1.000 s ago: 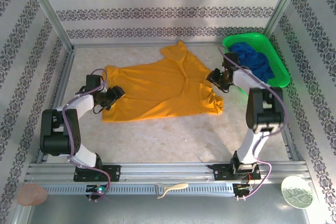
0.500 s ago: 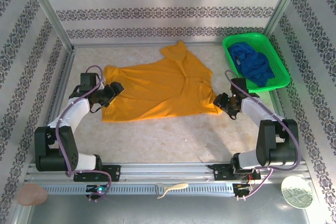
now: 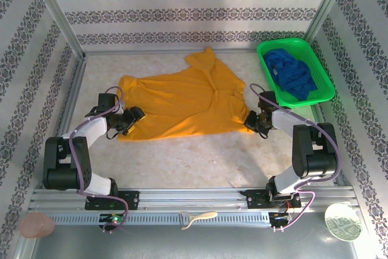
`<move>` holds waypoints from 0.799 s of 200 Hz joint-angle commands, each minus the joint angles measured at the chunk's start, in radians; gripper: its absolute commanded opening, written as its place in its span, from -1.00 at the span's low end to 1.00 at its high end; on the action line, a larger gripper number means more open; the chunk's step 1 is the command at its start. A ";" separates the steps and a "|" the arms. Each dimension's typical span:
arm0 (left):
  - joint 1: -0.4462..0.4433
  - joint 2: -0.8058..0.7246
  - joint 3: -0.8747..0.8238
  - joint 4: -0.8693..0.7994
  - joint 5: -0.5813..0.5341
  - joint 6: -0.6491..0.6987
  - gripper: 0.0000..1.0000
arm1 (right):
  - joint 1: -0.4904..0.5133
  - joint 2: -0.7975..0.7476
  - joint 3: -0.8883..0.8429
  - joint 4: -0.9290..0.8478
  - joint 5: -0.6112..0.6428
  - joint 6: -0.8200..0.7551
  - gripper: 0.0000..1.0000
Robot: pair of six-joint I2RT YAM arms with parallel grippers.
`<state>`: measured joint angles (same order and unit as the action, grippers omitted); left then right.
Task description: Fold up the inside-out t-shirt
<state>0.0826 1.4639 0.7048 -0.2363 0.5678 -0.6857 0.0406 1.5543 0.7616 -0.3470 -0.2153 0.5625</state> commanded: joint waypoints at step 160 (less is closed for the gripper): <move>0.019 -0.460 -0.249 -0.143 -0.172 -0.151 0.53 | -0.094 -0.691 -0.264 -0.395 0.029 0.183 -0.17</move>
<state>0.0921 1.1072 0.4217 -0.2535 0.4541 -0.8143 -0.0399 0.9318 0.4767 -0.6666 -0.2268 0.7082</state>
